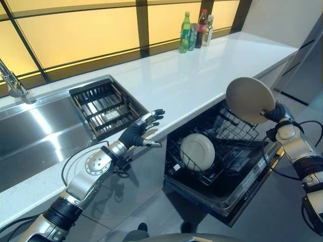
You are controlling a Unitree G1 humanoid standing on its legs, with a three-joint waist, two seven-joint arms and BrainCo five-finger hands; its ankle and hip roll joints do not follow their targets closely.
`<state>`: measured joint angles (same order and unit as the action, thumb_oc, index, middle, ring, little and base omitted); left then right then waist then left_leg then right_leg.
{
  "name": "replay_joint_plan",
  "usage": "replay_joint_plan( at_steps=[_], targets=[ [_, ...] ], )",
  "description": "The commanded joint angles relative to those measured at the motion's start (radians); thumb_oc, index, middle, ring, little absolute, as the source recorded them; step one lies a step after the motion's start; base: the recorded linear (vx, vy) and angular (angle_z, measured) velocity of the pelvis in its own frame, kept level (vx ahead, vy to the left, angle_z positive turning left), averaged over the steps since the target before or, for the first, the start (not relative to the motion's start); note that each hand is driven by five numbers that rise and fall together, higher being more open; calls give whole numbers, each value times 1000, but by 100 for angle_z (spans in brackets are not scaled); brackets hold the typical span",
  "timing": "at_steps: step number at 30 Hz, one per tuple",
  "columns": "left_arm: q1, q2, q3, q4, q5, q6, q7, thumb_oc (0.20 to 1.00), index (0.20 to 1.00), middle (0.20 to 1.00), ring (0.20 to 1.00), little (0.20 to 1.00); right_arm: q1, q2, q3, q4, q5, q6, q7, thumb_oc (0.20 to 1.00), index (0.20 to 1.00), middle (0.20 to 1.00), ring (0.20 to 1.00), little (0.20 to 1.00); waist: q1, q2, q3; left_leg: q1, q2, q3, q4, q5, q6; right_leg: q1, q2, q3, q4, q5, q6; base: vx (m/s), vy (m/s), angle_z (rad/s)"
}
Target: Pick up plates and place into dishwasher.
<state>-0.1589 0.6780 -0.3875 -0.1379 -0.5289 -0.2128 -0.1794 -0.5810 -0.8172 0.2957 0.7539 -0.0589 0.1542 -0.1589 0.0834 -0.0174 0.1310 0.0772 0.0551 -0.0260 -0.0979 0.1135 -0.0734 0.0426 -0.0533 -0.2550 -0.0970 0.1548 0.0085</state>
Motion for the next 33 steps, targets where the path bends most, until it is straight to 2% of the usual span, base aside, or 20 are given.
replay_joint_plan(
  at_steps=[1, 10, 18, 33],
  targets=[
    [-59, -1, 54, -88, -43, -115, 74, 1000, 1000, 1000, 1000, 1000, -155, -86, 75, 63, -4, -3, 10, 200, 200, 200, 200, 200, 48, 40, 88, -9, -28, 46, 11, -141, 31, 59, -39, 10, 10, -148, 95, -154, -109, -1],
    [-111, 34, 82, -107, -133, -139, 58, 1000, 1000, 1000, 1000, 1000, -306, -84, 163, 218, -38, 22, 99, 200, 200, 200, 200, 200, 70, 74, 170, -84, -29, 28, 13, -112, 20, -6, -42, -4, 10, -133, 82, -95, -67, 3],
    [-162, 58, 73, -107, -142, -157, 102, 1000, 1000, 1000, 1000, 1000, -442, -79, 263, 331, -68, 17, 174, 200, 200, 200, 200, 200, 80, 97, 229, -143, -33, 19, 14, -87, 15, -70, -46, -25, 27, -122, 71, -74, -38, 3],
    [-213, 76, 84, -88, -186, -168, 130, 1000, 1000, 1000, 1000, 1000, -574, -48, 392, 414, -137, -61, 309, 200, 200, 200, 200, 200, 96, 121, 290, -217, -31, 27, 11, -58, 9, -162, -51, -52, 50, -113, 63, -35, -12, 1]
  ],
)
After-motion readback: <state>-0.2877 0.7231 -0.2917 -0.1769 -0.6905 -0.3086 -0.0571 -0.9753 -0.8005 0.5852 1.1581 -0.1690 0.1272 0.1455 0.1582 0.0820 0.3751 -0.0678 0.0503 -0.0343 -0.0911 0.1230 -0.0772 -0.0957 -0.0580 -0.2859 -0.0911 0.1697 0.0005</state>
